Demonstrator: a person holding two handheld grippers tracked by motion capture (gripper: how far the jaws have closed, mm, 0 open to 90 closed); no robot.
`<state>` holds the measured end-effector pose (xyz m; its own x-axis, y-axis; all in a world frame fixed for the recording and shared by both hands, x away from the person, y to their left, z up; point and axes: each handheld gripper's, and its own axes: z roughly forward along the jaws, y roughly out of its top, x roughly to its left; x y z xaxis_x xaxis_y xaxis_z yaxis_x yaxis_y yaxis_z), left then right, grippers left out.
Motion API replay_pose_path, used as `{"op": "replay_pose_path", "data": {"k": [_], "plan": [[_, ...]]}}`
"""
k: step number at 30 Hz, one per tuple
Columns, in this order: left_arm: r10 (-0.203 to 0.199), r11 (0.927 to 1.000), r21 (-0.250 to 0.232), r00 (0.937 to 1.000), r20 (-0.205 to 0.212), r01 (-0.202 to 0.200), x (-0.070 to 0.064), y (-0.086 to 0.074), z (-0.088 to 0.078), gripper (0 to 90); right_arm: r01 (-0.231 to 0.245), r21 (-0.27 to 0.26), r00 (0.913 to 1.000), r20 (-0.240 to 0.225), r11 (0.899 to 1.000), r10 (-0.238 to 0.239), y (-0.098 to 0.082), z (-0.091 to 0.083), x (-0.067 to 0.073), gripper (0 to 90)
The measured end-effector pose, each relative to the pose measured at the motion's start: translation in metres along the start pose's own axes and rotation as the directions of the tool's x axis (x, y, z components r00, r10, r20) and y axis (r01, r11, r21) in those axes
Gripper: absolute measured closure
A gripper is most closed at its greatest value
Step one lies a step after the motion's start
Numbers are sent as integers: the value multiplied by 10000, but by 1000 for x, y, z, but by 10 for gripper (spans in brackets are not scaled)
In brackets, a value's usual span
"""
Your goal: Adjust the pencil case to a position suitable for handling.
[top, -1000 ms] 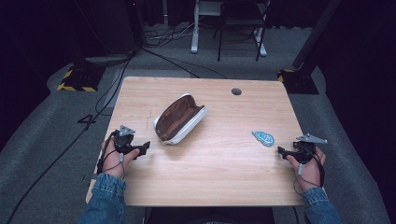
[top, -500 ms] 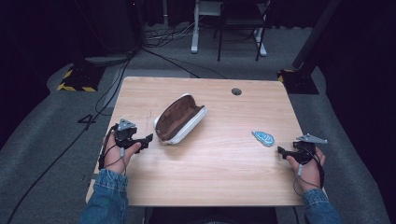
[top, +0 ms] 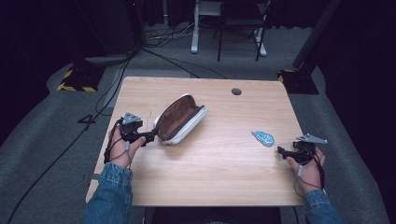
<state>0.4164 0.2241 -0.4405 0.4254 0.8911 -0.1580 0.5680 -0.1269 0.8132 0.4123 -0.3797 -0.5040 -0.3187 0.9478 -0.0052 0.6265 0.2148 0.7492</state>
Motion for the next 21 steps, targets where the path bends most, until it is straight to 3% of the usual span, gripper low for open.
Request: {"op": "replay_pose_path", "data": {"k": [6, 21], "plan": [[13, 10000, -3, 9999, 139, -13, -2, 3, 10, 227, 1, 0, 10000, -1, 10000, -1, 0, 0, 0, 225], [423, 9989, -184, 9991, -82, -424, -5, 10, 42, 283, -9, 0, 10000, -2, 10000, 9, 0, 0, 0, 225]]}}
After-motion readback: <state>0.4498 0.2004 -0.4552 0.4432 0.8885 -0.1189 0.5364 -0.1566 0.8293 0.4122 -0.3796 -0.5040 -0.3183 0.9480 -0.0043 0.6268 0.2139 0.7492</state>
